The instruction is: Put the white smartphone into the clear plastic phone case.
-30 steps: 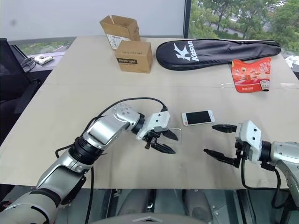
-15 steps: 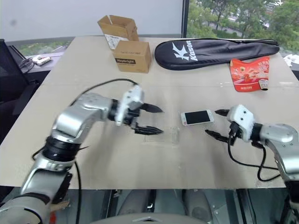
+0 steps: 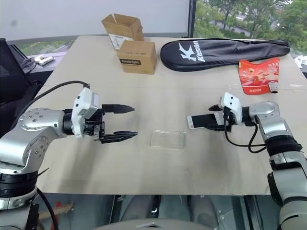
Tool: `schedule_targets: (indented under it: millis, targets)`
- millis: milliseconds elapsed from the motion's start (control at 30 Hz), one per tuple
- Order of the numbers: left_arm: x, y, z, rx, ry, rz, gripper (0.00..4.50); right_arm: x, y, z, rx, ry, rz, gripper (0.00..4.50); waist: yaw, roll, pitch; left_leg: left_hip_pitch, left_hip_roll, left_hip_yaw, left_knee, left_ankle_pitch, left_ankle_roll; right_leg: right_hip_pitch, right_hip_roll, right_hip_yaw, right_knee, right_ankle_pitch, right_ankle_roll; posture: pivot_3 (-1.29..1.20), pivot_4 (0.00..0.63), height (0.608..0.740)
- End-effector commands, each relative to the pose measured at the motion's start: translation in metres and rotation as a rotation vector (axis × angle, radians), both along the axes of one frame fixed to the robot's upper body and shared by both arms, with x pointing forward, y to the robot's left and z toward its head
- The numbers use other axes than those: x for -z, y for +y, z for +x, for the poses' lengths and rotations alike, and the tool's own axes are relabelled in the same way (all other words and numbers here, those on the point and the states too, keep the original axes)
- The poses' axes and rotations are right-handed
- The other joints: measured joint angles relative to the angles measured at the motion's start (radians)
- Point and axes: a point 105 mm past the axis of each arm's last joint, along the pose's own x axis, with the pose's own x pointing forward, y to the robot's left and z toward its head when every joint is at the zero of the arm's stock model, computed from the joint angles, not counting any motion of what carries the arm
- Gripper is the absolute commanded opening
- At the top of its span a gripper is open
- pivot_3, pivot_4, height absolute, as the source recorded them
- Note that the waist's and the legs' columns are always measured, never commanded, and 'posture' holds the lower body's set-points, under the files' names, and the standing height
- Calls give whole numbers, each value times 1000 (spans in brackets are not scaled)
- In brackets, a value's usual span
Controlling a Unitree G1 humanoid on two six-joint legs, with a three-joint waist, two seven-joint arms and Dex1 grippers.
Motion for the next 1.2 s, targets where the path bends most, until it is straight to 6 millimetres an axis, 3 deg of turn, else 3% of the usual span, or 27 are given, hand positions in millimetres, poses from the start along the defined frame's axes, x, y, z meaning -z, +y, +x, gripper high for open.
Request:
schedule_targets:
  millis: [33,333,633,867,1033,1200]
  targets:
    - [-7,0,-7,-2,-36,3,4444,-2,-6,3,-22,32,-34,4500,-2,0,0,0,0,0,0,0,0,0,0,0,0,0,0,0,150,740]
    - [5,6,-9,-25,-15,30,4444,9,-27,-6,-61,178,-145,4500,2,0,0,1,-1,0,-1,0,0,1,0,0,0,0,0,0,150,740]
    - [12,7,-4,-7,-14,58,4444,21,-35,-21,-143,121,-240,4500,6,0,0,1,-1,0,-1,0,0,2,0,-2,-1,0,0,0,150,740]
    - [16,8,3,-8,-31,85,4444,21,-28,-21,-107,114,-218,4500,4,0,0,2,-1,1,-2,0,0,3,0,-2,-1,0,-1,0,150,740]
    - [20,10,3,-9,-28,98,4500,22,-23,-16,-58,129,-199,2918,1,0,0,2,-1,0,-3,0,0,2,0,-2,-1,0,-1,0,150,740]
    - [21,11,3,-17,-29,99,4500,23,-20,-15,-56,126,-196,2891,-1,0,-1,4,-1,0,-3,0,0,3,0,-2,-1,0,-1,0,150,740]
